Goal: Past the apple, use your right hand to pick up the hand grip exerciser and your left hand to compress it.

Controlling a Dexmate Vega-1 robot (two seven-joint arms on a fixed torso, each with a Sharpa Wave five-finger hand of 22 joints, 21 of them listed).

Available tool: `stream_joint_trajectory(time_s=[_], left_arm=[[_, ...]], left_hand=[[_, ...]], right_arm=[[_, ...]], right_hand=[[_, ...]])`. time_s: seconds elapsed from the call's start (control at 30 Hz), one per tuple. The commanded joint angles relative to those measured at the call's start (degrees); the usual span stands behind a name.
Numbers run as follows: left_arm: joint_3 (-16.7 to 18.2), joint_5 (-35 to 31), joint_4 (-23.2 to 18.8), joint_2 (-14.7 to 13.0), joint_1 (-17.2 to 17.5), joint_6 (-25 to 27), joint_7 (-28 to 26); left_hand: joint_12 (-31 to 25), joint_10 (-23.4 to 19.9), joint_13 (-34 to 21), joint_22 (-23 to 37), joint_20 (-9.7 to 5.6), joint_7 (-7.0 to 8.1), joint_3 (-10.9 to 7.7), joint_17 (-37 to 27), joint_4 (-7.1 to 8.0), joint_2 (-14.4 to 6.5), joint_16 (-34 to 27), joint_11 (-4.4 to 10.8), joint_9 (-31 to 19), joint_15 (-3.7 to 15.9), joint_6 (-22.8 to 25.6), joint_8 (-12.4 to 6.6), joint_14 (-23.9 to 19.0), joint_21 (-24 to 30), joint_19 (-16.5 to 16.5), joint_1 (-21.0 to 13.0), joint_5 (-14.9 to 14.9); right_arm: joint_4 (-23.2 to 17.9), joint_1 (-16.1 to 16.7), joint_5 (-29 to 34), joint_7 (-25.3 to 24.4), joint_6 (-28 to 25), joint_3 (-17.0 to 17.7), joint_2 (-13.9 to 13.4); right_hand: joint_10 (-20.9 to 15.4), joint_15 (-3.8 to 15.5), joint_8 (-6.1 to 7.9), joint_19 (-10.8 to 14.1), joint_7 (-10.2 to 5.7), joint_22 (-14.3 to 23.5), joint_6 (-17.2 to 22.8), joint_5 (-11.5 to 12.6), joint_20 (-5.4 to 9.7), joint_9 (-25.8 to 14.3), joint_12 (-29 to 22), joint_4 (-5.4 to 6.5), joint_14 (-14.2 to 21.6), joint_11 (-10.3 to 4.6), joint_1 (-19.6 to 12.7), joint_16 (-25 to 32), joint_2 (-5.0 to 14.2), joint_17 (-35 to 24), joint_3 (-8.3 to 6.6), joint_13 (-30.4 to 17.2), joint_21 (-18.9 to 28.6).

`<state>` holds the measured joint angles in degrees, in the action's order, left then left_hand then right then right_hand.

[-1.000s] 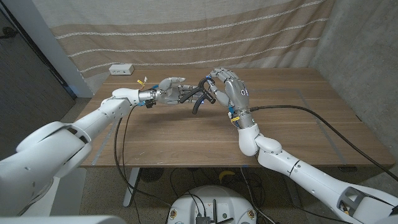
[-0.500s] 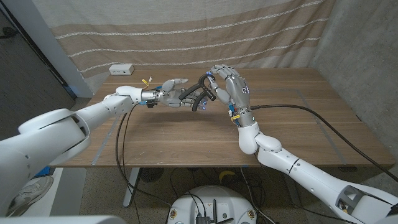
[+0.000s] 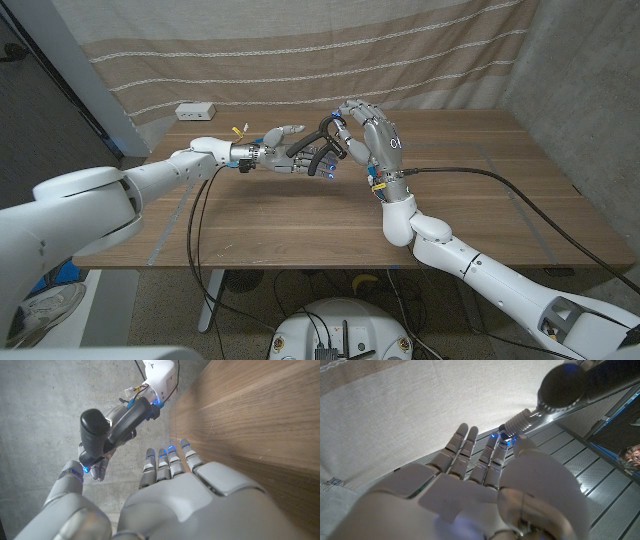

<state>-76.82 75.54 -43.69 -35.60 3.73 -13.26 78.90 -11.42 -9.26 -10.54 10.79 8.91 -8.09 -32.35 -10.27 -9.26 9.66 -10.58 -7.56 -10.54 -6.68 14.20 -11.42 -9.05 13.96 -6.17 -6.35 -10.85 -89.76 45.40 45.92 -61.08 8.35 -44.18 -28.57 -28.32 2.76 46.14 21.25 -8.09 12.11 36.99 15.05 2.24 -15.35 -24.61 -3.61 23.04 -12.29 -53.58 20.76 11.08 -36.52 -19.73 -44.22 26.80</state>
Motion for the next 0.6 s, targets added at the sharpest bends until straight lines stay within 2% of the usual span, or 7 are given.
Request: stream_joint_trajectory(time_s=[0.03,0.13,0.23,0.5,0.6], left_arm=[[-7.1,6.0,1.0,1.3,-2.9,-0.9,0.1],[-7.8,6.9,1.3,1.8,-3.1,-0.1,0.1],[-8.1,7.2,1.3,1.9,-3.2,-0.1,0.1],[-8.3,8.1,0.4,1.6,-3.1,-0.7,0.1],[-7.2,8.6,0.2,1.6,-2.4,-0.6,0.1]], left_hand=[[0.1,0.5,-0.1,0.1,0.33,-1.42,0.93,-0.1,-0.19,1.0,0.1,-0.3,-0.2,-0.03,1.4,-0.65,0.6,-0.2,0.0,-0.3,-0.8],[0.1,0.6,-0.1,0.1,0.3,-2.42,1.76,-0.2,-0.28,1.3,0.1,-0.6,-0.3,-0.27,2.8,-1.12,0.9,-0.4,-0.1,-0.3,-1.2],[-0.3,-0.4,-0.1,0.1,0.51,-3.34,3.5,-0.2,-0.13,1.4,-0.1,-1.06,-0.3,-0.55,5.5,-1.89,0.9,-0.5,-0.3,0.2,-1.9],[-0.3,-0.6,-0.1,0.1,0.93,-3.64,4.41,-0.2,-0.1,1.3,-0.3,-0.92,-0.4,-0.76,5.7,-1.77,0.6,-0.5,-0.7,0.3,-2.2],[-0.2,-0.4,-0.1,0.1,1.01,-3.16,4.81,-0.1,-0.18,1.3,-0.3,-1.02,-0.4,-0.81,4.7,-1.28,0.5,-0.6,-0.7,0.1,-2.4]], right_arm=[[0.7,-0.1,-0.7,-0.2,0.0,0.4,0.7],[1.3,-0.4,-1.0,-0.6,-0.1,0.5,1.1],[1.6,-0.6,-1.2,-0.8,-0.1,0.6,1.2],[2.6,-1.0,-1.9,-0.5,-0.5,0.7,1.4],[3.1,-1.1,-2.5,-1.3,-0.4,1.1,1.6]], right_hand=[[0.1,10.31,2.15,-0.1,0.04,0.2,0.1,0.1,5.94,-26.8,-0.3,5.72,-0.3,-0.14,0.6,-0.2,0.13,-0.3,-5.65,-0.3,0.6],[0.1,10.29,2.22,-0.1,0.05,0.2,-0.1,0.1,5.87,-26.9,-0.4,5.78,-0.4,-0.15,0.7,-0.3,0.12,-0.4,-5.68,-0.4,0.7],[0.1,10.34,2.24,-0.2,0.06,0.2,0.0,0.1,5.89,-26.8,-0.4,5.76,-0.4,-0.15,0.7,-0.4,0.13,-0.5,-5.73,-0.5,0.7],[0.3,10.34,2.31,-0.4,-0.06,0.2,-0.3,0.0,5.85,-26.7,-0.4,5.85,-0.4,-0.15,0.9,-0.5,0.17,-1.0,-5.82,-0.9,0.9],[0.4,10.35,2.26,-0.4,0.05,0.2,-0.5,0.0,5.87,-26.7,-0.4,5.82,-0.4,-0.15,0.9,-0.5,0.16,-1.1,-5.86,-1.0,1.0]])
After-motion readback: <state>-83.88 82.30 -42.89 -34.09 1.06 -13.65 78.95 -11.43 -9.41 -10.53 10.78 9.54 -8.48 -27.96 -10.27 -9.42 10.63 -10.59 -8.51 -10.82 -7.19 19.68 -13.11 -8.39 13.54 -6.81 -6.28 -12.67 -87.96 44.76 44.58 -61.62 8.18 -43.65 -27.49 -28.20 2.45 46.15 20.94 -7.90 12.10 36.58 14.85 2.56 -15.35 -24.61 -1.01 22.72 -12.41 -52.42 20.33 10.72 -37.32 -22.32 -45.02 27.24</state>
